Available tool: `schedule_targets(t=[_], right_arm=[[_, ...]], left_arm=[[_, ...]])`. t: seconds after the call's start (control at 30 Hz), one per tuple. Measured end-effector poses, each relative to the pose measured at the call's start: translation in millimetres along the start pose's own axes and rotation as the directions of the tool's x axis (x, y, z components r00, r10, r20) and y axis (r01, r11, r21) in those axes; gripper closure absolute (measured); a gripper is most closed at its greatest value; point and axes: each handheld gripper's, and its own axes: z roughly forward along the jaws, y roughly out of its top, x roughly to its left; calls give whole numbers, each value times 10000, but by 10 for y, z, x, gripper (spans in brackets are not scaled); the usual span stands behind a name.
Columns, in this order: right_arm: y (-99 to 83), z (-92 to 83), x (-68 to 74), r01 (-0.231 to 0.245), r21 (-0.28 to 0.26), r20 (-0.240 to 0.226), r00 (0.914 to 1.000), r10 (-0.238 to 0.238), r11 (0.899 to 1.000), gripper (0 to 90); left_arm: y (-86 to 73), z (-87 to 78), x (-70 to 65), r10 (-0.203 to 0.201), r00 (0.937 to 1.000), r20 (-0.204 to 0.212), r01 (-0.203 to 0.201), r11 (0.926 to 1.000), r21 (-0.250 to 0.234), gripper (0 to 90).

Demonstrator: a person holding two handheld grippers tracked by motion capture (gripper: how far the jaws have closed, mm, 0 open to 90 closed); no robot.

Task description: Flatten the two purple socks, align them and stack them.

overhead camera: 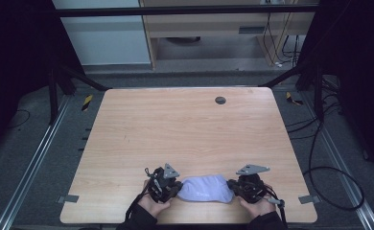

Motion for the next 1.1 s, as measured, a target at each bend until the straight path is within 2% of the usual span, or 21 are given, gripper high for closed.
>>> schedule_targets(t=[0.07,0.13,0.23,0.3,0.37,0.4,0.47,0.53,0.67,0.77,0.83,0.9,1.0,1.1], right_arm=[[-7,-8,7,186,-262,82,9998,-184,9995,746],[3,-43,17,368,-678,31,9993,-367,9970,730],[30,-68,54,545,-1372,-96,9984,-563,9890,719],[37,-46,86,678,-1563,-370,9965,-745,9854,777],[27,9,113,699,-1390,-807,9934,-816,9878,837],[13,53,130,812,-1125,-884,9919,-914,9903,865],[-13,126,132,1071,-756,-748,9908,-1127,9914,885],[-40,184,103,1094,-416,-659,9915,-1120,9931,897],[-57,185,54,873,-416,-787,9928,-904,9953,866],[-37,108,10,610,-999,-928,9932,-704,9931,773],[-21,35,-66,495,-1521,-716,9956,-610,9871,733],[-22,-67,-188,28,-2036,-411,9991,-114,9791,702],[-55,-171,-360,-311,-2540,32,9995,330,9667,649],[-90,-230,-496,-531,-2733,371,9971,657,9604,587]], left_arm=[[4,-38,1,59,9999,-87,-60,9998,-187,710],[28,-87,-13,82,9999,-113,-88,9987,-510,676],[85,-125,-70,191,9997,-157,-207,9933,-1134,668],[102,-85,-117,391,9992,-55,-395,9911,-1274,690],[91,14,-164,713,9973,-176,-727,9929,-938,731],[80,53,-167,790,9967,-174,-802,9937,-780,755],[36,145,-171,860,9962,-163,-866,9956,-367,781],[11,164,-170,935,9955,-159,-941,9947,-403,789],[21,120,-137,805,9967,-88,-809,9951,-567,780],[40,2,-84,559,9984,-3,-556,9909,-1228,702],[54,-91,-24,442,9990,-107,-454,9847,-1680,656],[53,-190,86,213,9996,-194,-250,9766,-2136,613],[21,-280,249,-82,9991,-427,-25,9697,-2443,548],[-21,-323,421,-300,9974,-659,126,9681,-2501,469]])
